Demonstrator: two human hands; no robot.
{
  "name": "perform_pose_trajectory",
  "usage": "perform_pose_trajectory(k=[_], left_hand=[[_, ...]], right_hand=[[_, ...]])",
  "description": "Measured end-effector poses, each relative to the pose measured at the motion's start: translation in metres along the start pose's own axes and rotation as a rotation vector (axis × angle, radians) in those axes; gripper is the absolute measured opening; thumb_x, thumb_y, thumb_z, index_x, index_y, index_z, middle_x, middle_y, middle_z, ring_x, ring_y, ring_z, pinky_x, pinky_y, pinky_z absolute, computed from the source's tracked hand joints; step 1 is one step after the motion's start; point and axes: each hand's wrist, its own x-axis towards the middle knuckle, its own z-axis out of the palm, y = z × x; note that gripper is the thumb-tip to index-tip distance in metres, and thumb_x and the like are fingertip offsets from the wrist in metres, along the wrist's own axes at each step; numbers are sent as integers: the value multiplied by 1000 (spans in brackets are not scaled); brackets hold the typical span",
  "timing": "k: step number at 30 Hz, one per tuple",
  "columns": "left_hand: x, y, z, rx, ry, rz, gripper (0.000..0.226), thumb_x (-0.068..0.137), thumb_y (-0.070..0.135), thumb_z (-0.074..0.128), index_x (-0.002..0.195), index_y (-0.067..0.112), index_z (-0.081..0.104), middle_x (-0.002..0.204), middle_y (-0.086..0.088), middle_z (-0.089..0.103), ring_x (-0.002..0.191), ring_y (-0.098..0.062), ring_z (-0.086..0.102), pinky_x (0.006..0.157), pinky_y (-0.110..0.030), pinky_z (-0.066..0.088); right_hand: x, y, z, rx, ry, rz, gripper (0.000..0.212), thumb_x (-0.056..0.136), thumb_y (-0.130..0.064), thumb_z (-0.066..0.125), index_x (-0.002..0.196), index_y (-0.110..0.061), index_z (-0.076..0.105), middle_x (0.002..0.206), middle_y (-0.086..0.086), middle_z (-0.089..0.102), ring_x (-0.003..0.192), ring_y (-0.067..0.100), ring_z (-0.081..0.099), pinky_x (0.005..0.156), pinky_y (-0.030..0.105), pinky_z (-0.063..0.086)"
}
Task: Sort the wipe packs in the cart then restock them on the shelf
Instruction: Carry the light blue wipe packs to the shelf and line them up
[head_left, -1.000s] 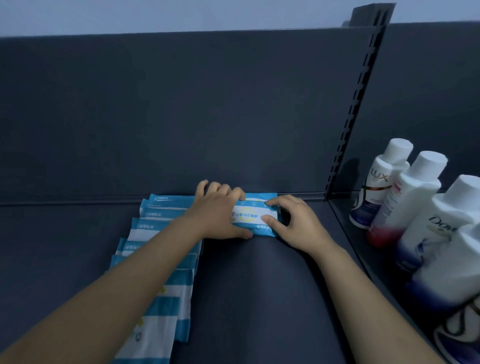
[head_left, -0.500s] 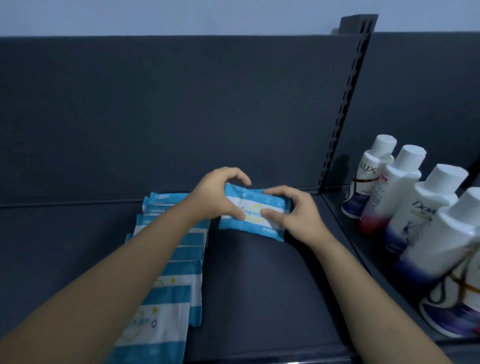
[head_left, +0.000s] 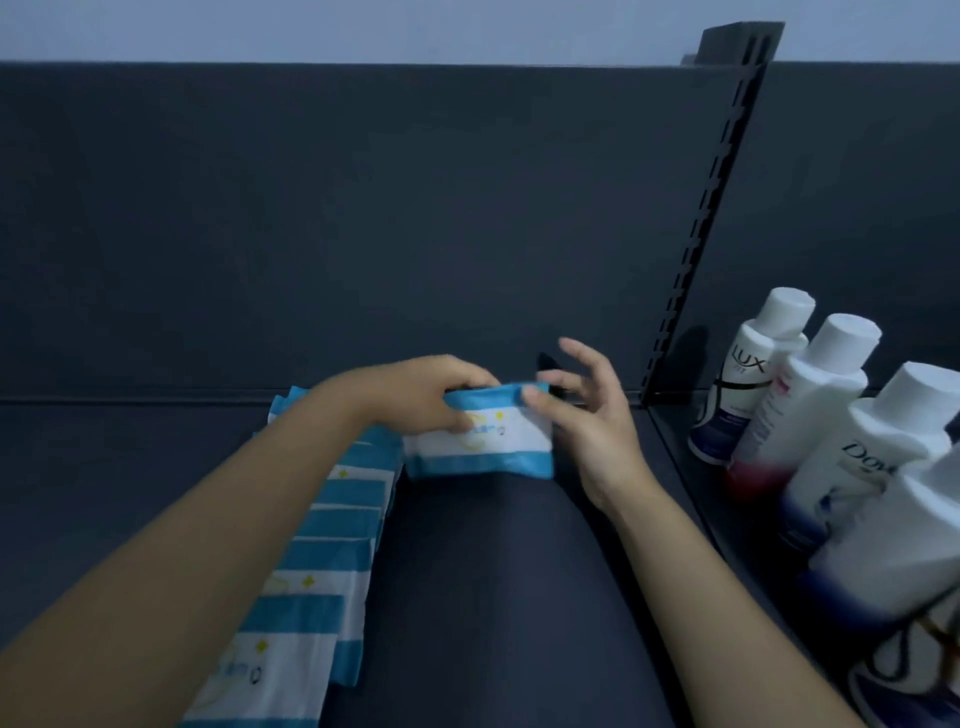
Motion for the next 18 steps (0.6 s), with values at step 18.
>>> perform_pose_trajectory(k=[18], left_hand=[[1, -15, 59, 491, 14, -145, 64, 100, 50, 18, 151, 20, -6, 160, 4, -8, 145, -9, -11, 113, -28, -14]], right_hand=[[-9, 21, 0, -1353, -200, -255, 51, 90, -40, 50, 139, -26, 42, 153, 1, 25, 141, 16, 17, 111, 32, 12]])
